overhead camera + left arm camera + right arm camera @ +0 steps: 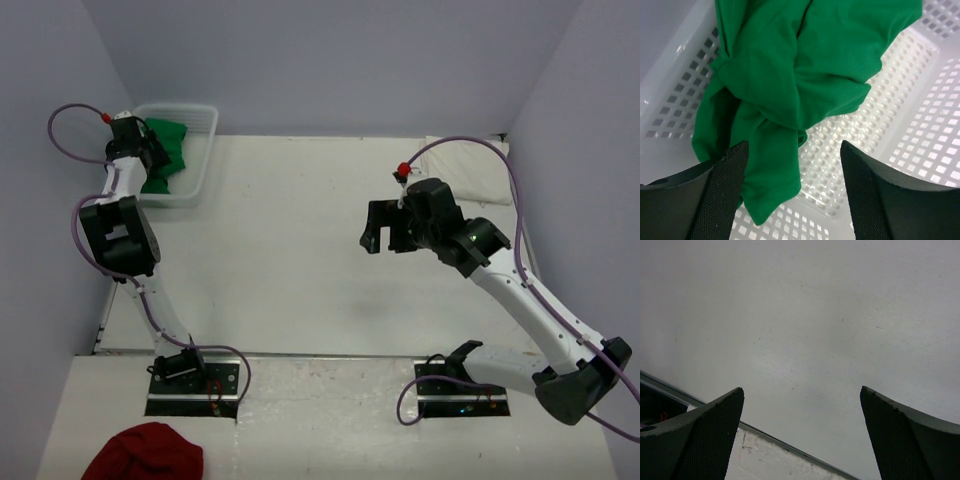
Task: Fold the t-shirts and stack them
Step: Grab crumpled tshirt from bin with the left arm
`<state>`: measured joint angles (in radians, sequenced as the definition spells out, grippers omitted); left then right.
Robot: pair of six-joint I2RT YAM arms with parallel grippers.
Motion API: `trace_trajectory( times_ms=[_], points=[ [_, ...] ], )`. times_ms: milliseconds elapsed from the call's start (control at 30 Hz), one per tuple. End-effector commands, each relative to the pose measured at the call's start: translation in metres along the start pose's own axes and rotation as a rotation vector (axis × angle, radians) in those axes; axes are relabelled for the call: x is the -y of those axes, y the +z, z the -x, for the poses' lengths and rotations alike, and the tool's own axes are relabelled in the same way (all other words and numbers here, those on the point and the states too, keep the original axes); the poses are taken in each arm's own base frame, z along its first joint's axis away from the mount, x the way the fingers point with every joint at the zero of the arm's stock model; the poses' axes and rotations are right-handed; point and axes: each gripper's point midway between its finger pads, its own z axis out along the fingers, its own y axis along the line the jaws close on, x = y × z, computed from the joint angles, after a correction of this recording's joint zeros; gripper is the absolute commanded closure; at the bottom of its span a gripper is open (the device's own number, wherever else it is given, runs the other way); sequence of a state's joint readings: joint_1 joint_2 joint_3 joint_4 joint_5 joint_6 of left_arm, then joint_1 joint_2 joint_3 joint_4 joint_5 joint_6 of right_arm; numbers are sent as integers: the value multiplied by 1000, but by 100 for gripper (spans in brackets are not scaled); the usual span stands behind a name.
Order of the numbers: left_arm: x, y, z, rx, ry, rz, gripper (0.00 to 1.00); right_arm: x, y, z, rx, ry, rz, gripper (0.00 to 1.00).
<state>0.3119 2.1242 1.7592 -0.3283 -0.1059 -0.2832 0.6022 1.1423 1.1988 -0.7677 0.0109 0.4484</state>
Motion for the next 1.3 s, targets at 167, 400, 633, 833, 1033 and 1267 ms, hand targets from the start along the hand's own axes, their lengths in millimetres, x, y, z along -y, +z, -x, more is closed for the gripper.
trace_trajectory(
  times_ms=[167,400,633,833,1033,1267],
  points=[
    [11,24,32,110,49,-28,28,-2,1,-1,11,-11,16,1],
    [9,48,16,93,51,-6,28,-6,2,-5,-3,-9,44,1],
    [8,55,20,111,48,14,35,-5,6,-11,-23,1,43,1],
    [7,55,14,111,45,14,64,-5,12,-18,-46,18,47,1],
    [9,46,27,149,49,8,100,-10,11,-14,-38,23,58,1],
    [15,29,43,182,36,-20,100,-3,10,-12,-30,32,20,1]
  ],
)
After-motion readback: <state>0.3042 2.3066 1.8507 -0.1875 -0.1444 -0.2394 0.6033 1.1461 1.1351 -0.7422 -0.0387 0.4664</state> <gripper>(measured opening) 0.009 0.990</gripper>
